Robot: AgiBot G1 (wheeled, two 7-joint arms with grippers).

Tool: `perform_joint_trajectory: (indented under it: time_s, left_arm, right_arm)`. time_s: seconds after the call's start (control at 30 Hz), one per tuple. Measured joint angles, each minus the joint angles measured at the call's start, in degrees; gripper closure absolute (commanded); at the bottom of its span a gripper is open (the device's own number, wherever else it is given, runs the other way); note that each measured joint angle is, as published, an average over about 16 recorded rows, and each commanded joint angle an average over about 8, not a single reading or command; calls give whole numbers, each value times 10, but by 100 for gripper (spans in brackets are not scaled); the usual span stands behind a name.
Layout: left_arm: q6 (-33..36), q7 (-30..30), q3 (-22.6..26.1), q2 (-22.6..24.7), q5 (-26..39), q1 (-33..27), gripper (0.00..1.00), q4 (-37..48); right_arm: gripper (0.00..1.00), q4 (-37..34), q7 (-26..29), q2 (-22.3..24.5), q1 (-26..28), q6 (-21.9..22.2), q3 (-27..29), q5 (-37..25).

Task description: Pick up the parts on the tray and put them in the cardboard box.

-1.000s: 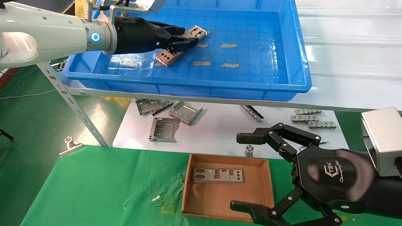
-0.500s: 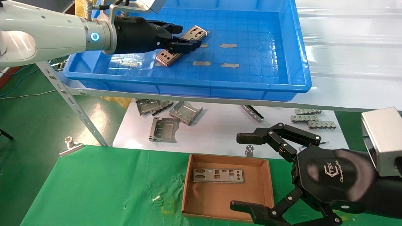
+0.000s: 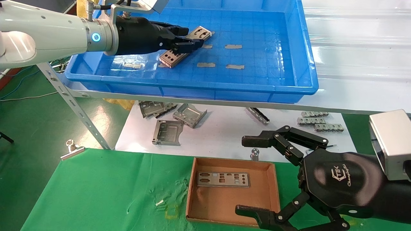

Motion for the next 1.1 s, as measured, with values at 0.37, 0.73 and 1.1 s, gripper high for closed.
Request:
perform_joint_trajectory:
  time_s: [0.37,0.73,1.1]
  left_arm:
    - [-2,2,5,0,-8,-3,100,-1]
    - [4,11,3,-4,-22,-25,100,-2]
    - [121,43,-5,-27,-46,-47,100,-10]
  right_arm:
    - [0,0,0,0,0,0,0,0]
    - [0,0,0,0,0,0,0,0]
    - [0,0,0,0,0,0,0,0]
